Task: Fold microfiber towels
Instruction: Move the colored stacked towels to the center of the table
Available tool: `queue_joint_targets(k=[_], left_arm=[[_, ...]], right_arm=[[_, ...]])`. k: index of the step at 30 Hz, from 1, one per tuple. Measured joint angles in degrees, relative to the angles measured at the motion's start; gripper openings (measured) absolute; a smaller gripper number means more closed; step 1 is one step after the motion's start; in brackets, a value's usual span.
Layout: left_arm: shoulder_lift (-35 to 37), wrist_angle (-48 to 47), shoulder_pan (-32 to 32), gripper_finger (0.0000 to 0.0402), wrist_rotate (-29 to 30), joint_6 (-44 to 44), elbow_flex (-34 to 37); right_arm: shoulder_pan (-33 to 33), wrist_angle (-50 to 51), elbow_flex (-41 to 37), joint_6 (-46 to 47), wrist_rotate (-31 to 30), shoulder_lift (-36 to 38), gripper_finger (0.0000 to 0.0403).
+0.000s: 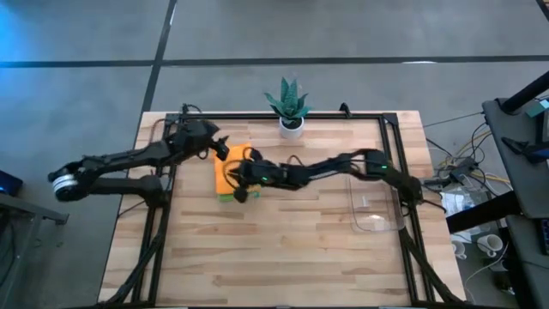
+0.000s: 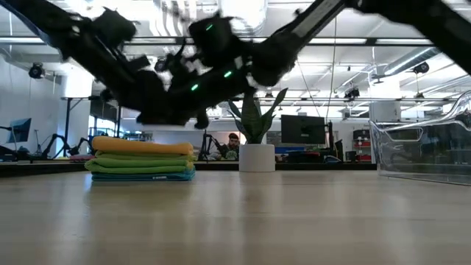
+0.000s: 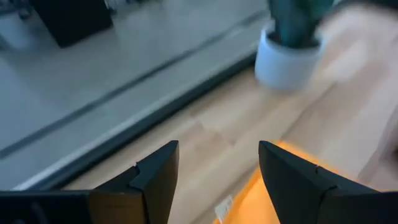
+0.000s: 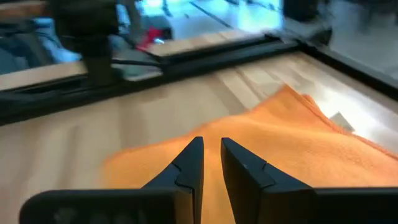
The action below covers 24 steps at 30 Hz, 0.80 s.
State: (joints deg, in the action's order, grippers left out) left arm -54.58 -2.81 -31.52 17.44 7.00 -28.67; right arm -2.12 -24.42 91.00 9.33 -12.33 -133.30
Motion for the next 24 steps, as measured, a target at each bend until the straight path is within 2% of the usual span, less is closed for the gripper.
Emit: queue_joint_targets(k=[6,11,18,24], left_arm=[[12.65,-5.28,-0.03,0.0206,0.18,-1.22,0.0],[17.78,-8.72,-0.03,0.0206,0.27,-1.68,0.74],[19.92,-10.73,-0.03,0.0205,0.32,-3.53,0.92],[18.98,-12.78,-0.03,0.0206,-1.0,-6.13,0.92]], right_arm=[[-3.19,21.39,20.65,2.19,-1.24,-10.64,0.0051],[-3.27,40.81,32.57,1.11,-0.46,-15.2,0.0051],[-1.16,53.11,33.94,-5.89,10.32,-15.21,0.0051],[4.26,67.61,31.44,-22.01,22.79,-13.93,0.0051]])
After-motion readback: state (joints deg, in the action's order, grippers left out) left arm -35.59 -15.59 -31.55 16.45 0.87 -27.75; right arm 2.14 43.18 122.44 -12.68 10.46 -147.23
